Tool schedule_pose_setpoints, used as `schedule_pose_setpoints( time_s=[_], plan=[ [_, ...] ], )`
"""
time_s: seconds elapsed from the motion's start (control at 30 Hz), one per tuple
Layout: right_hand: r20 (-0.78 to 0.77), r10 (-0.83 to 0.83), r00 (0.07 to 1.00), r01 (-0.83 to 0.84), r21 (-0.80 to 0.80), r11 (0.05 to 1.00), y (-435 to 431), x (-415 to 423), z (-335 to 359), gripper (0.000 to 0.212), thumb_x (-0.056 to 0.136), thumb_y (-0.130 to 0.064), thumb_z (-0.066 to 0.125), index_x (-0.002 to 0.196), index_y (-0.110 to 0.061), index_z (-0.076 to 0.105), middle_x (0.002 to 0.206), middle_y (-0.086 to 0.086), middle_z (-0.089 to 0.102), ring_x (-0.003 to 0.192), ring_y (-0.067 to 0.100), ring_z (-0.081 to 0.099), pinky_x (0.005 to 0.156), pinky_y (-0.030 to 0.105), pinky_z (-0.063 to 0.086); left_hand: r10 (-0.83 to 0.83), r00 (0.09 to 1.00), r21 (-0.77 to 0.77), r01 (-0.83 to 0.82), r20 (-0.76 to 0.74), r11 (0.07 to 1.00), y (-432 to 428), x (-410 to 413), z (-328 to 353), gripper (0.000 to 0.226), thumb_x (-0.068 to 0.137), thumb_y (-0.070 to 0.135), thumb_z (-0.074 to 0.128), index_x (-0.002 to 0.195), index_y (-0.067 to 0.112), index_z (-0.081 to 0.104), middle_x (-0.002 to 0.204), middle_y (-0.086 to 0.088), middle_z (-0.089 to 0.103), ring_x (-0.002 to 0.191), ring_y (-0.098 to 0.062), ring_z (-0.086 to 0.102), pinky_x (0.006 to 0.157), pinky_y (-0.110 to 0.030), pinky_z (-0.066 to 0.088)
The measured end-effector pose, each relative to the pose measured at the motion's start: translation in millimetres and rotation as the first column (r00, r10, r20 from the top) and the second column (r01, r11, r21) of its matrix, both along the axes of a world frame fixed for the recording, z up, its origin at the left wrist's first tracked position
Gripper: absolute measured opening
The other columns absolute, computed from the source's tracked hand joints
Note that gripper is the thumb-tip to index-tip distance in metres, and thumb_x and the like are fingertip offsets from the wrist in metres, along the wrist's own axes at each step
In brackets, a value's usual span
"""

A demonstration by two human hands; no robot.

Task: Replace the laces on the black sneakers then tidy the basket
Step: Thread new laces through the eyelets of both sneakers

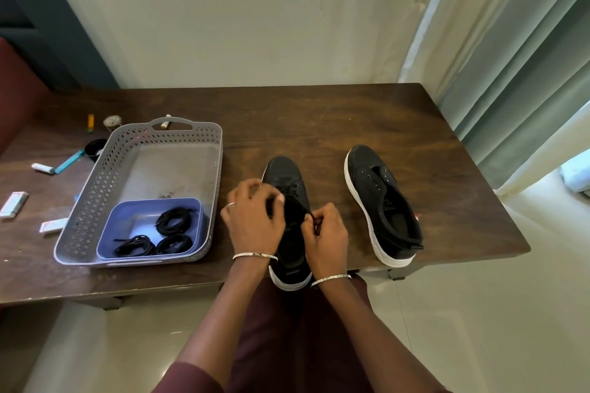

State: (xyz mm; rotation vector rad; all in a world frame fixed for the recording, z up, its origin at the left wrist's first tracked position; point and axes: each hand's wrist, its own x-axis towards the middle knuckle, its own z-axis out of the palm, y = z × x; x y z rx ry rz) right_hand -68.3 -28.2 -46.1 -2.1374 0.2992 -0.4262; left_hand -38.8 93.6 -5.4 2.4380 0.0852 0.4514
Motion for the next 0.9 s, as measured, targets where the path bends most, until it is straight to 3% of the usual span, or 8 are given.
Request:
schedule_pose_setpoints(
  time_s=[0.1, 0.27, 0.37, 0.43, 0.53, 0.6, 0.77, 0.9],
  plan=[
    [-0.012, 0.001, 1.000, -0.001, 0.005, 1.000, 0.1, 0.2, 0.4, 0.016, 0.092, -0.014, 0.062, 0.083, -0.013, 0.049, 0.080, 0.000, 0.053, 0.070, 0.015, 0.051, 0.059, 0.019, 0.032, -0.066, 0.986, 0.157, 0.089, -0.150, 0.984, -5.0, 3.9, -3.7, 0.021, 0.088, 0.035, 0.065, 0.108, 0.038, 0.069, 0.135, 0.007, 0.052, 0.129, -0.020, 0.042, 0.099, -0.044, 0.029],
    [-0.001, 0.008, 1.000, -0.008, -0.006, 1.000, 0.0, -0.2, 1.9, 0.016, 0.092, -0.014, 0.061, 0.083, -0.015, 0.048, 0.080, -0.001, 0.053, 0.070, 0.013, 0.051, 0.059, 0.013, 0.036, -0.039, 0.948, 0.038, 0.053, -0.316, 0.998, -3.1, 10.3, -4.2, 0.045, 0.093, 0.042, 0.059, 0.134, 0.026, 0.055, 0.133, 0.002, 0.057, 0.126, -0.022, 0.050, 0.103, -0.046, 0.033],
    [-0.006, 0.014, 1.000, -0.014, 0.000, 1.000, -0.1, -1.1, 1.9, 0.015, 0.092, -0.014, 0.062, 0.084, -0.014, 0.049, 0.080, 0.000, 0.054, 0.070, 0.014, 0.052, 0.058, 0.014, 0.035, 0.007, 0.941, 0.072, 0.018, -0.340, 0.997, 0.7, 2.3, -7.8, 0.047, 0.091, 0.046, 0.061, 0.132, 0.025, 0.057, 0.131, 0.000, 0.058, 0.123, -0.024, 0.052, 0.099, -0.046, 0.038],
    [-0.013, 0.032, 0.999, -0.032, -0.005, 0.999, -0.5, -0.6, 3.5, 0.015, 0.091, -0.014, 0.062, 0.083, -0.014, 0.049, 0.079, -0.001, 0.054, 0.069, 0.013, 0.052, 0.059, 0.017, 0.035, 0.034, 0.967, 0.049, -0.023, -0.252, 0.999, 1.1, -7.7, -12.4, 0.042, 0.088, 0.042, 0.066, 0.125, 0.022, 0.060, 0.122, -0.002, 0.059, 0.113, -0.026, 0.056, 0.092, -0.044, 0.043],
    [-0.064, 0.075, 0.995, -0.076, -0.013, 0.997, -3.5, 3.7, 9.6, 0.017, 0.087, -0.020, 0.067, 0.081, -0.017, 0.052, 0.077, -0.004, 0.056, 0.067, 0.008, 0.053, 0.059, 0.019, 0.038, 0.067, 0.992, -0.094, -0.077, -0.105, 0.993, -1.6, -18.3, -18.2, 0.023, 0.086, 0.032, 0.072, 0.102, 0.017, 0.066, 0.097, 0.000, 0.059, 0.089, -0.023, 0.061, 0.076, -0.037, 0.049],
    [-0.056, 0.101, 0.993, -0.102, -0.027, 0.994, -5.9, 8.7, 17.0, 0.018, 0.085, -0.026, 0.071, 0.081, -0.020, 0.055, 0.078, -0.008, 0.058, 0.070, 0.006, 0.055, 0.060, 0.018, 0.042, 0.084, 0.988, -0.193, -0.108, -0.131, 0.975, -4.6, -20.5, -18.2, 0.016, 0.089, 0.029, 0.070, 0.096, 0.015, 0.068, 0.084, 0.004, 0.058, 0.080, -0.021, 0.062, 0.069, -0.030, 0.045],
    [0.000, 0.237, 0.971, -0.228, -0.282, 0.932, -2.1, 34.8, 35.0, 0.010, 0.087, -0.025, 0.069, 0.094, -0.022, 0.062, 0.091, -0.009, 0.056, 0.089, 0.009, 0.049, 0.075, 0.022, 0.040, 0.128, 0.966, -0.347, -0.202, -0.225, 0.916, -2.4, -15.3, -16.6, 0.017, 0.090, 0.028, 0.070, 0.096, 0.013, 0.076, 0.086, -0.003, 0.074, 0.083, -0.022, 0.068, 0.070, -0.025, 0.042],
    [-0.063, 0.320, 0.945, -0.293, -0.598, 0.746, 6.0, 53.1, 34.1, 0.014, 0.083, -0.017, 0.070, 0.096, -0.013, 0.069, 0.099, 0.005, 0.063, 0.093, 0.026, 0.056, 0.075, 0.038, 0.047, 0.110, 0.955, -0.393, -0.216, -0.275, 0.894, 3.9, -11.9, -17.4, 0.015, 0.088, 0.027, 0.072, 0.097, 0.016, 0.078, 0.083, -0.002, 0.074, 0.084, -0.022, 0.068, 0.072, -0.028, 0.046]
  ],
)
